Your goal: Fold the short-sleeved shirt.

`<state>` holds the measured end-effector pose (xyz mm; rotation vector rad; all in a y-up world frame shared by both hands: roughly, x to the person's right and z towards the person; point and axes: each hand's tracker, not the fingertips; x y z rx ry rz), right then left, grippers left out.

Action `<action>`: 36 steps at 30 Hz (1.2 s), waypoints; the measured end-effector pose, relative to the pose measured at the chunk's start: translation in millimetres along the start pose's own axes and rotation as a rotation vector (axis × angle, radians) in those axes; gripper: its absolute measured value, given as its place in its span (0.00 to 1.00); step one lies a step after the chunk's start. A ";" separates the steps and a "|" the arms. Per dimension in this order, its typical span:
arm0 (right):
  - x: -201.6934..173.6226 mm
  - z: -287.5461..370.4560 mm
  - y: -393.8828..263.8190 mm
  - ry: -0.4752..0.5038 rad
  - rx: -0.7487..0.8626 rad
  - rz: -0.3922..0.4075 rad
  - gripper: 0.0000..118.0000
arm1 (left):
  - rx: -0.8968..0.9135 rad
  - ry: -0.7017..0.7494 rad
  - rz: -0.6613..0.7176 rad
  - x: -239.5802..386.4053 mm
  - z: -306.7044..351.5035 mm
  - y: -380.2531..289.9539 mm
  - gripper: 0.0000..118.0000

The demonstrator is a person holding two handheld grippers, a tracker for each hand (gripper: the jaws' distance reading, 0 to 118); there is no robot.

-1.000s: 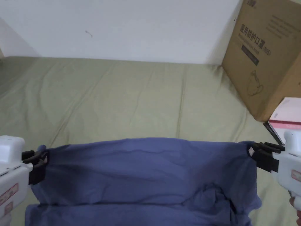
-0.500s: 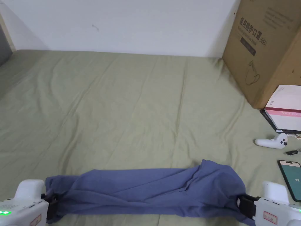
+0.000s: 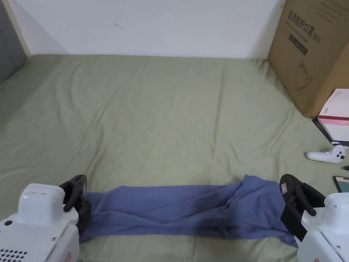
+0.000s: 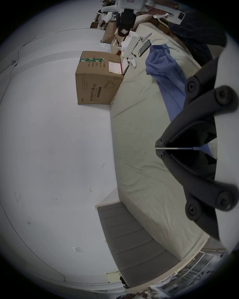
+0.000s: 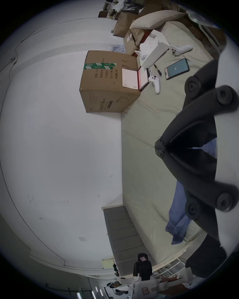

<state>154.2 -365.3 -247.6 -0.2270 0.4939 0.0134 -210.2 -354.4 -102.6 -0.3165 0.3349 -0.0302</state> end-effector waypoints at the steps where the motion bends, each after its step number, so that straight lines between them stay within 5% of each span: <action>1: -2.2 1.4 1.2 0.022 -0.010 0.002 0.00 | -0.021 -0.019 0.017 -6.9 0.1 -1.4 0.01; 6: -13.6 9.6 -3.4 0.049 -0.049 0.008 0.00 | -0.189 0.008 0.160 -55.9 -14.8 -25.5 0.01; 10: -18.5 8.1 -11.9 0.073 -0.106 0.011 0.00 | -0.363 -0.112 0.388 -111.5 -42.2 -60.2 0.04; 11: -19.6 7.7 -14.0 0.073 -0.117 0.014 0.00 | -0.391 -0.181 0.463 -123.6 -49.8 -68.3 0.19; 13: -21.9 1.4 -19.7 0.104 -0.189 -0.012 0.00 | -0.447 -0.261 0.631 -150.2 -68.5 -87.5 0.97; 14: -23.7 -0.2 -21.6 0.100 -0.198 -0.018 0.00 | -0.468 -0.281 0.655 -157.4 -76.7 -94.9 0.99; 20: -41.4 -2.5 -30.9 0.107 -0.229 -0.015 0.00 | -0.556 -0.465 0.882 -191.2 -121.1 -130.0 0.97; 26: -49.8 -14.1 -29.2 0.102 -0.257 -0.036 0.00 | -0.574 -0.808 1.200 -182.6 -178.9 -187.3 0.98; 27: -52.8 -15.1 -27.7 0.101 -0.259 -0.038 0.00 | -0.548 -0.878 1.254 -177.8 -187.9 -186.2 0.93; 28: -54.6 -16.9 -27.2 0.102 -0.261 -0.038 0.00 | -0.564 -0.914 1.302 -169.9 -196.6 -187.1 0.71; 30: -57.7 -21.6 -27.3 0.105 -0.268 -0.036 0.00 | -0.603 -0.878 1.271 -155.8 -212.4 -185.8 0.06; 33: -60.5 -27.0 -27.4 0.109 -0.278 -0.038 0.00 | -0.755 -0.594 1.080 -137.2 -217.6 -191.3 0.06; 34: -61.1 -27.2 -25.9 0.111 -0.277 -0.039 0.00 | -0.682 -0.689 1.124 -144.3 -206.4 -188.9 0.06; 36: -62.3 -26.5 -23.1 0.110 -0.269 -0.038 0.00 | -0.713 -0.578 1.042 -140.0 -195.5 -164.7 0.06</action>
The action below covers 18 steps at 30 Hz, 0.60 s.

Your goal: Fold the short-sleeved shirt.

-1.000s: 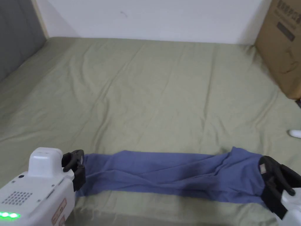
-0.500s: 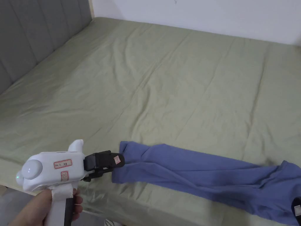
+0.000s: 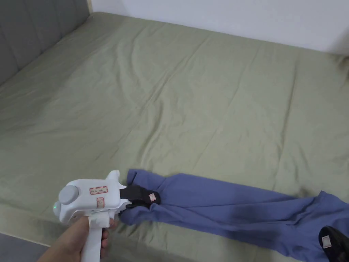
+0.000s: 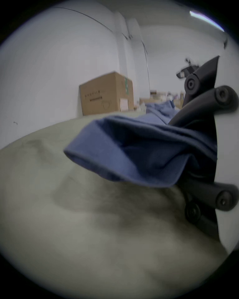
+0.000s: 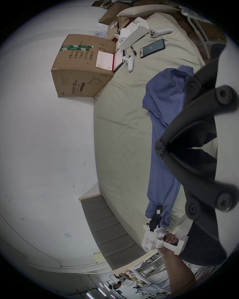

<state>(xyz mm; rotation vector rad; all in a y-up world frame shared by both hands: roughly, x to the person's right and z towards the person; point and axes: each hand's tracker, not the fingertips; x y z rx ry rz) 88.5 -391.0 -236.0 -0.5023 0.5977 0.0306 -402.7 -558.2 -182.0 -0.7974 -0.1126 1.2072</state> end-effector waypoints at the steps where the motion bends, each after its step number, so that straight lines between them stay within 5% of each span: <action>1: 0.4 0.7 0.8 0.002 0.005 0.000 0.00 | 0.012 0.061 -0.071 13.6 5.4 -1.5 0.06; 11: 6.8 5.0 -2.8 0.019 0.018 -0.019 0.00 | 0.269 0.623 -0.418 113.8 49.5 -2.0 0.06; 18: 17.2 10.2 -11.6 0.018 0.014 -0.048 0.00 | 0.410 0.671 -0.658 209.7 -51.6 -84.7 0.06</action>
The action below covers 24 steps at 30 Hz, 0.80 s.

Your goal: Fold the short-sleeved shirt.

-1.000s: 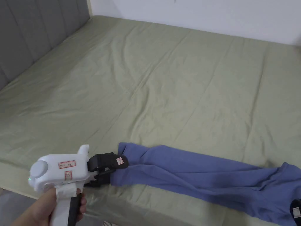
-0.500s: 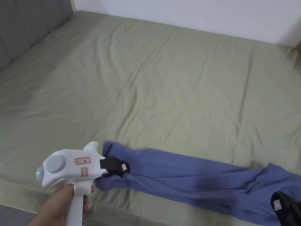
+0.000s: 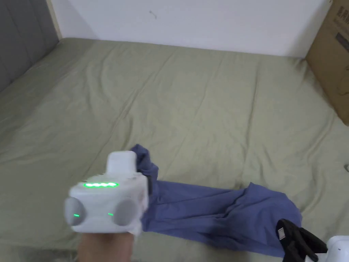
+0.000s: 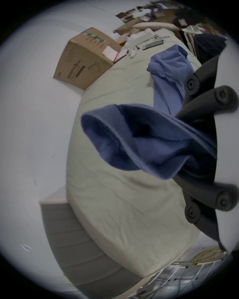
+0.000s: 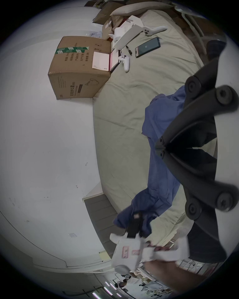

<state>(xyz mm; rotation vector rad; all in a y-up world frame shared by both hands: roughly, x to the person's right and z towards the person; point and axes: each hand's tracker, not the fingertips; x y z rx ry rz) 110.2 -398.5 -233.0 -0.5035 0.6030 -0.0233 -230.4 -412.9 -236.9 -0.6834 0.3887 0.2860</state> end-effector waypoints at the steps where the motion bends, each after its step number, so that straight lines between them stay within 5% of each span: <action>1: 3.5 1.7 -1.6 0.000 0.001 -0.016 0.00 | 0.002 0.011 -0.038 23.2 -11.7 -9.6 0.06; 9: 28.1 22.6 -7.8 -0.014 0.021 -0.077 0.00 | -0.214 0.002 -0.190 103.1 -96.1 -66.4 0.11; 13: 39.9 27.9 -5.8 -0.015 0.029 -0.093 0.00 | -0.131 -0.189 -0.157 92.2 -69.7 -54.2 0.81; 19: 51.4 33.1 0.4 -0.001 0.029 -0.098 0.00 | 0.107 -0.289 -0.126 53.7 22.6 -9.9 0.83; 21: 55.2 32.3 -0.3 0.000 0.029 -0.094 0.00 | 0.133 -0.222 -0.012 36.0 29.4 -4.6 0.74; 23: 57.7 30.8 -0.9 -0.008 0.026 -0.091 0.00 | 0.086 -0.289 0.131 14.1 17.6 -10.4 0.21; 24: 59.3 30.1 -1.7 -0.012 0.022 -0.096 0.00 | 0.025 -0.312 0.181 10.8 1.3 -15.9 0.04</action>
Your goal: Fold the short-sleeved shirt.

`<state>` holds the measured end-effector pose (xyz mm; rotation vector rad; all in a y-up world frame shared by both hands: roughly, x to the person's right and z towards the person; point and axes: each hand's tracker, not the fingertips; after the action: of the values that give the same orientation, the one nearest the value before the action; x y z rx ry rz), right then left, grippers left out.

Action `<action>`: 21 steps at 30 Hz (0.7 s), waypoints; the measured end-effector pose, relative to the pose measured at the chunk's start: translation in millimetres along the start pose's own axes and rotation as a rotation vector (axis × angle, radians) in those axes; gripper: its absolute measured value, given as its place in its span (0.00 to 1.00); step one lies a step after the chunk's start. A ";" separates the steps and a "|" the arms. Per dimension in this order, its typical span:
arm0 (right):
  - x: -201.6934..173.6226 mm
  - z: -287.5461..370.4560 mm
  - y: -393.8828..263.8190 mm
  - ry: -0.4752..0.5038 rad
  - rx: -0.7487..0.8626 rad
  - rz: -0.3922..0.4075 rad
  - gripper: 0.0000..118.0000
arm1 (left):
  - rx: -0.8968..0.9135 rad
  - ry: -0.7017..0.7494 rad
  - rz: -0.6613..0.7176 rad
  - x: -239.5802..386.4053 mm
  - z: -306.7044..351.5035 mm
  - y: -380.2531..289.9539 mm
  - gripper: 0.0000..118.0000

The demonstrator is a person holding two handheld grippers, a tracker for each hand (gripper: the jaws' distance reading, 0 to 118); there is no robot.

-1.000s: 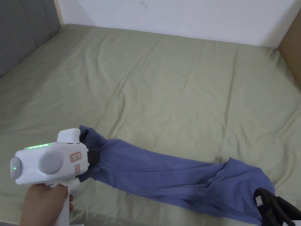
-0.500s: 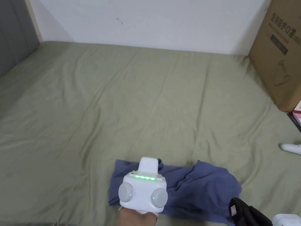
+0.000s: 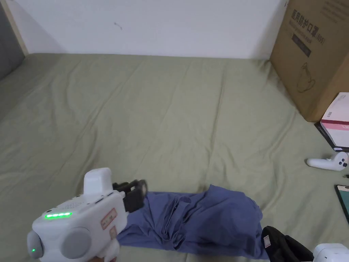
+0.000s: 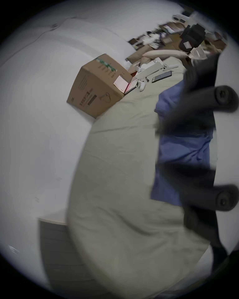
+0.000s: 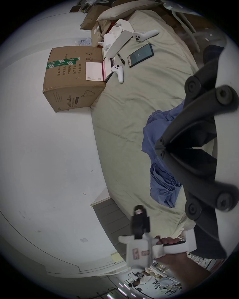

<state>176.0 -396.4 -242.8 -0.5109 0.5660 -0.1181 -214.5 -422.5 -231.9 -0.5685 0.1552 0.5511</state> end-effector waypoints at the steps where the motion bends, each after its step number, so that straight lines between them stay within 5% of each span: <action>1: 1.7 -0.7 -1.0 -0.001 -0.003 -0.010 0.00 | -0.058 0.041 0.026 -6.2 -16.8 -10.1 0.05; 10: 3.3 -2.3 -5.4 -0.017 -0.039 -0.002 0.00 | -0.185 -0.023 -0.146 52.4 -101.7 -83.7 0.05; 12: 2.7 -1.3 -3.2 -0.019 -0.038 -0.002 0.00 | -0.235 0.066 -0.227 58.0 -109.0 -87.7 0.05; 15: -2.0 1.3 4.2 -0.009 -0.023 0.038 0.00 | -0.117 -0.052 -0.216 62.9 -56.8 -60.9 0.05; 18: -12.4 2.8 15.1 -0.016 0.034 0.154 0.00 | 0.040 -0.037 -0.396 69.5 19.5 -32.6 0.05; 21: -21.4 -0.5 22.4 -0.004 0.062 0.180 0.00 | 0.102 0.012 -0.421 56.3 67.9 -16.9 0.05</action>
<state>157.0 -371.9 -244.0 -0.3976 0.5995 0.0366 -158.5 -371.6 -183.4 -0.4868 0.0707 0.1303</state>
